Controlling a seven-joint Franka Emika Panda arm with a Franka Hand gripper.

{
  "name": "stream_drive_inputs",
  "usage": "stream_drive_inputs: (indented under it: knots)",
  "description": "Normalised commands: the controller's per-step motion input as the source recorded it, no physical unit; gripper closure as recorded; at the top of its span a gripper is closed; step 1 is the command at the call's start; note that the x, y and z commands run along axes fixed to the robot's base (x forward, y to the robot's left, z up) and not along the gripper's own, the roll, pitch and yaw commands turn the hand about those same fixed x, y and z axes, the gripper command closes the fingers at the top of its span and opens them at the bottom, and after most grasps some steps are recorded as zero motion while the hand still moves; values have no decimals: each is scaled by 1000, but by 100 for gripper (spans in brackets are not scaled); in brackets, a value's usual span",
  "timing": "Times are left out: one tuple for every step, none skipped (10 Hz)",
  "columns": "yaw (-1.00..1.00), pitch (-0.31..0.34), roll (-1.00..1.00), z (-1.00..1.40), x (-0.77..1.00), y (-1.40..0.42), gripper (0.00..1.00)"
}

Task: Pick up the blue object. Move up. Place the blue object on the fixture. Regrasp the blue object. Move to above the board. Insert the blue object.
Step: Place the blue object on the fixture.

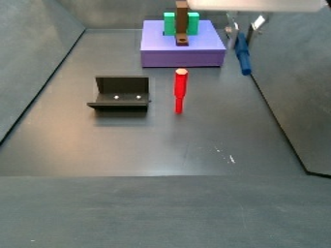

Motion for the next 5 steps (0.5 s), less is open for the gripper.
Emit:
stream_drive_inputs:
  knots:
    - [-331, 177, -806, 509, 823, 0, 100]
    - [-371, 100, -934, 560, 783, 0, 100]
    - [-374, 77, -966, 549, 774, 0, 100]
    - [-363, 80, -923, 483, 794, 0, 100]
    - [-286, 86, -634, 103, 923, 0, 100]
